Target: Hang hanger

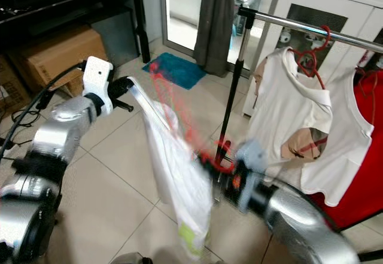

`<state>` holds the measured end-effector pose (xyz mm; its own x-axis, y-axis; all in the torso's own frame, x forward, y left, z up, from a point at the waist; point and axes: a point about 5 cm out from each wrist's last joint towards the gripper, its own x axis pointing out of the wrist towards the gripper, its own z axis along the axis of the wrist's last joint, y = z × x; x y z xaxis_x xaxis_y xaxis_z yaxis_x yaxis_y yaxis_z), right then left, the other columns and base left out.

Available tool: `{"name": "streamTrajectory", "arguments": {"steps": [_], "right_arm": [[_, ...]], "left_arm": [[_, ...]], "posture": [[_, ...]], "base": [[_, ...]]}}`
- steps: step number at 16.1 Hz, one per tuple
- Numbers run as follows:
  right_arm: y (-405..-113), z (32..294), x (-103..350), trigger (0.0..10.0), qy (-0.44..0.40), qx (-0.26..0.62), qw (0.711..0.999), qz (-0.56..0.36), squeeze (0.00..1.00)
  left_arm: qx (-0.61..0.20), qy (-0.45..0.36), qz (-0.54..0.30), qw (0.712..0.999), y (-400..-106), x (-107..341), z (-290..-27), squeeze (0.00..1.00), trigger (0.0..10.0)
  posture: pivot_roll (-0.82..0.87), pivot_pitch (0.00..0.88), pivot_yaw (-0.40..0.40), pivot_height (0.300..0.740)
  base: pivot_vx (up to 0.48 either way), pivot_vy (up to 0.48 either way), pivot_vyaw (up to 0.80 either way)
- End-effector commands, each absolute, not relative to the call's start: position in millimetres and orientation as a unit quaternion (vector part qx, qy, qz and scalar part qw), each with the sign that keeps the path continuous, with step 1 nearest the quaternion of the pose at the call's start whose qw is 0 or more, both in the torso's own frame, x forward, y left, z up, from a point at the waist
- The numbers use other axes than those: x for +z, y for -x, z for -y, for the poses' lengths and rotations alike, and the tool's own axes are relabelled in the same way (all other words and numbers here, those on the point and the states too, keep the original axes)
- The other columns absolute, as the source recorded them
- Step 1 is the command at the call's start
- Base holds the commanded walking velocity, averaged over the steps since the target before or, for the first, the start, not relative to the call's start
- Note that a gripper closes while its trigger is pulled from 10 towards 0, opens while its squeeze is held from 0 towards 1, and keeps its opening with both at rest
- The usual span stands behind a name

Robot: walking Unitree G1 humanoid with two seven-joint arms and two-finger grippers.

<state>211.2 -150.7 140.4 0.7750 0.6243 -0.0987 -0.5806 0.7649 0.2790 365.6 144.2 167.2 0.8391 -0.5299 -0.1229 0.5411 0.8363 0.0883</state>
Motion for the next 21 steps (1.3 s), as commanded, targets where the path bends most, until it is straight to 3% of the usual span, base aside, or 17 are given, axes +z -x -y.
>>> {"name": "streamTrajectory", "arguments": {"steps": [1,3,6,7,8,9,10,11,12,16,18,21], "right_arm": [[-220.5,158.3,148.6,0.0,-0.149,0.270,0.950,-0.053,0.00],[-234.1,165.8,145.7,0.0,-0.181,0.181,0.966,-0.022,0.00],[-248.4,180.2,146.8,0.0,-0.194,0.079,0.978,0.011,0.00],[-251.3,184.5,145.1,0.0,-0.188,0.053,0.981,0.011,0.00],[-250.9,187.0,142.0,0.0,-0.171,0.033,0.985,-0.002,0.00],[-247.6,182.8,136.4,10.0,-0.149,0.047,0.987,-0.033,0.00],[-245.2,179.8,134.6,10.0,-0.128,0.060,0.989,-0.045,0.00],[-241.6,175.9,129.1,10.0,-0.099,0.063,0.991,-0.070,0.00],[-240.8,177.0,127.8,10.0,-0.092,0.045,0.992,-0.073,0.00],[-233.1,169.7,132.2,10.0,-0.104,-0.001,0.993,-0.050,0.00],[-237.4,160.2,138.4,10.0,-0.164,0.024,0.985,-0.040,0.00],[-242.9,161.2,139.2,10.0,-0.143,-0.009,0.989,-0.036,0.00]], "left_arm": [[-0.365,-0.057,-0.054,0.928,-352.3,166.6,-119.5,0.00,0.0],[-0.458,-0.037,-0.076,0.885,-327.3,163.4,-95.2,0.00,0.0],[-0.511,-0.037,-0.105,0.852,-303.1,159.0,-93.7,0.00,0.0],[-0.511,-0.038,-0.109,0.852,-297.1,159.6,-98.3,0.00,0.0],[-0.472,-0.033,-0.103,0.875,-297.9,161.6,-108.4,0.00,0.0],[-0.427,-0.034,-0.099,0.898,-298.8,161.3,-118.5,0.00,0.0],[-0.395,-0.033,-0.100,0.913,-298.5,160.0,-125.0,0.00,1.1],[-0.340,-0.031,-0.093,0.935,-296.1,158.2,-135.8,0.00,4.7],[-0.315,-0.028,-0.089,0.945,-294.3,156.4,-139.7,0.00,10.0],[-0.200,0.031,-0.066,0.977,-281.3,149.4,-143.0,0.00,10.0],[-0.174,0.034,-0.065,0.982,-277.2,149.0,-143.7,0.00,10.0],[-0.120,0.030,-0.027,0.992,-275.0,152.9,-151.9,0.00,10.0]], "posture": [[-0.04,0.004,0.032,0.740],[-0.04,0.006,0.031,0.740],[-0.03,0.009,0.028,0.740],[-0.03,0.009,0.026,0.740],[-0.02,0.008,0.028,0.740],[-0.03,0.005,0.045,0.740],[-0.03,0.004,0.047,0.740],[-0.03,0.001,0.050,0.740],[-0.03,0.000,0.048,0.740],[-0.01,0.008,0.006,0.740],[0.00,0.013,-0.013,0.740],[0.02,0.017,-0.032,0.740]], "base": [[0.000,0.000,0.00],[0.000,0.000,0.00],[0.000,0.000,0.00],[0.000,0.000,0.00],[0.000,0.000,0.00],[0.000,0.000,0.00],[0.000,0.000,0.00],[0.000,0.000,0.00],[0.000,0.000,0.00],[0.000,0.000,-0.59],[0.000,0.000,0.00],[0.000,0.000,-0.80]]}}
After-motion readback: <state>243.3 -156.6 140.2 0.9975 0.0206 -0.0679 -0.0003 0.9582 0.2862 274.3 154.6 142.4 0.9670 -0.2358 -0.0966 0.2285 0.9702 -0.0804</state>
